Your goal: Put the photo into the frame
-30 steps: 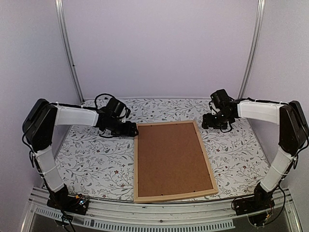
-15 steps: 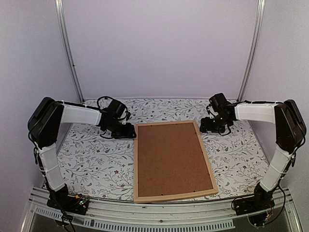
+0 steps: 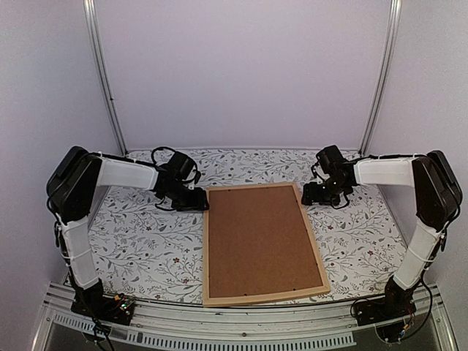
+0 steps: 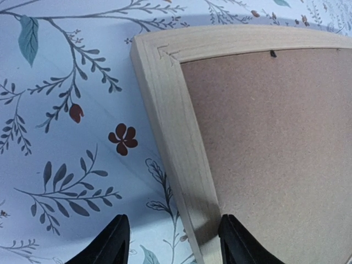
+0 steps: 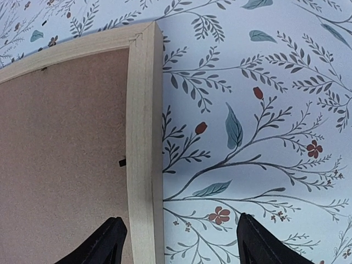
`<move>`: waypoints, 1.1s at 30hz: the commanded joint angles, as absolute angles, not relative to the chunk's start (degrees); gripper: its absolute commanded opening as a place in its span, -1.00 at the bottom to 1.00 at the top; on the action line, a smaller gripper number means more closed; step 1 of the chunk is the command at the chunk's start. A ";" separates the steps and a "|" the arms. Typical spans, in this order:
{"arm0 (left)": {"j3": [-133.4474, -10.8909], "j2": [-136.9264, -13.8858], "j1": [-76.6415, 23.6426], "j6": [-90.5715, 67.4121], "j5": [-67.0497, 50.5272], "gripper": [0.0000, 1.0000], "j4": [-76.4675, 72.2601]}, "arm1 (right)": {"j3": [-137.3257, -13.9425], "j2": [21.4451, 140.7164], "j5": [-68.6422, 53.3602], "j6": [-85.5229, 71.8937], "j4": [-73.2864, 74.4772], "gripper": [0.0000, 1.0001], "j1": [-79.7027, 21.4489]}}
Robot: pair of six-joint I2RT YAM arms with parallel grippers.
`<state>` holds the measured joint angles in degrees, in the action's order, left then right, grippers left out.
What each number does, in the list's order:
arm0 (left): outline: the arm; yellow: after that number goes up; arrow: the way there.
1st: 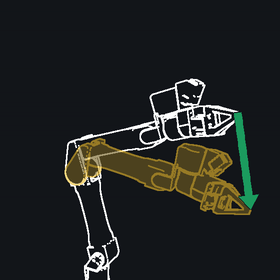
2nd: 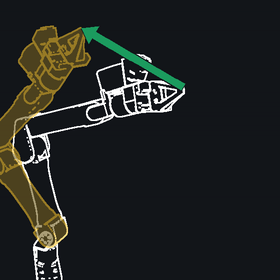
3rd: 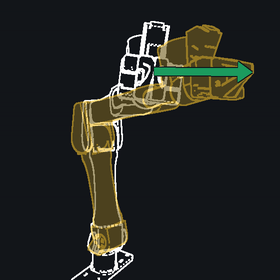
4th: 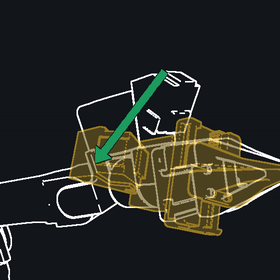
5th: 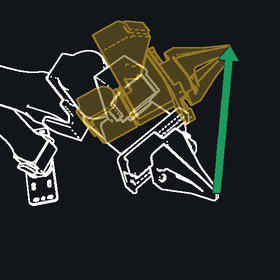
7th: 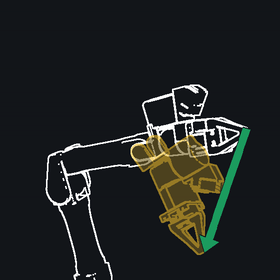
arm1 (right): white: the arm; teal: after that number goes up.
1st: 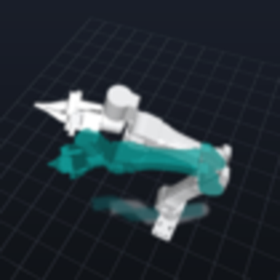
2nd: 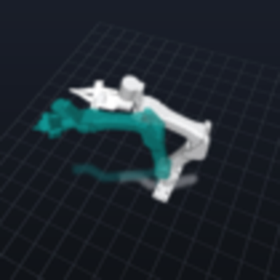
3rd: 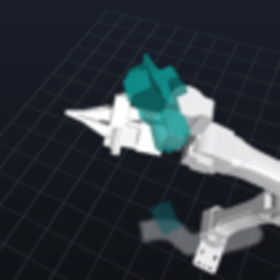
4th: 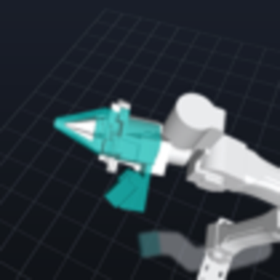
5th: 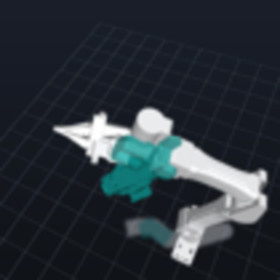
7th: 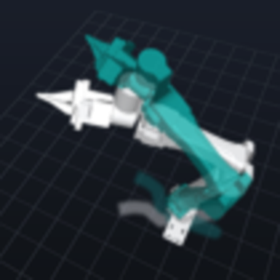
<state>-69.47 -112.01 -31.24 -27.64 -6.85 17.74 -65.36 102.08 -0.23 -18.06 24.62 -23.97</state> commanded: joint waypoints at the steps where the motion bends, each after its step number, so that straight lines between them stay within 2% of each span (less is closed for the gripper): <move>1: -69.88 -114.54 -33.27 -28.04 -6.18 0.15 19.71 | -63.40 103.69 -2.57 -17.80 23.13 0.47 -23.82; 14: -66.32 -111.14 -33.63 -30.27 -1.83 0.23 17.85 | -58.78 106.26 -9.92 -19.33 18.34 0.35 -23.82; 25: -63.92 -106.72 -32.96 -31.29 -0.97 0.29 17.23 | -57.05 105.09 -10.50 -19.78 17.45 -0.08 -23.82; 33: -65.64 -110.15 -33.34 -30.90 -2.18 0.29 16.87 | -56.44 105.21 -11.33 -19.76 16.92 -0.15 -23.83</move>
<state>-64.62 -108.31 -32.62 -31.14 -1.21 16.16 -58.48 104.33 -11.42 -19.92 14.44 -23.92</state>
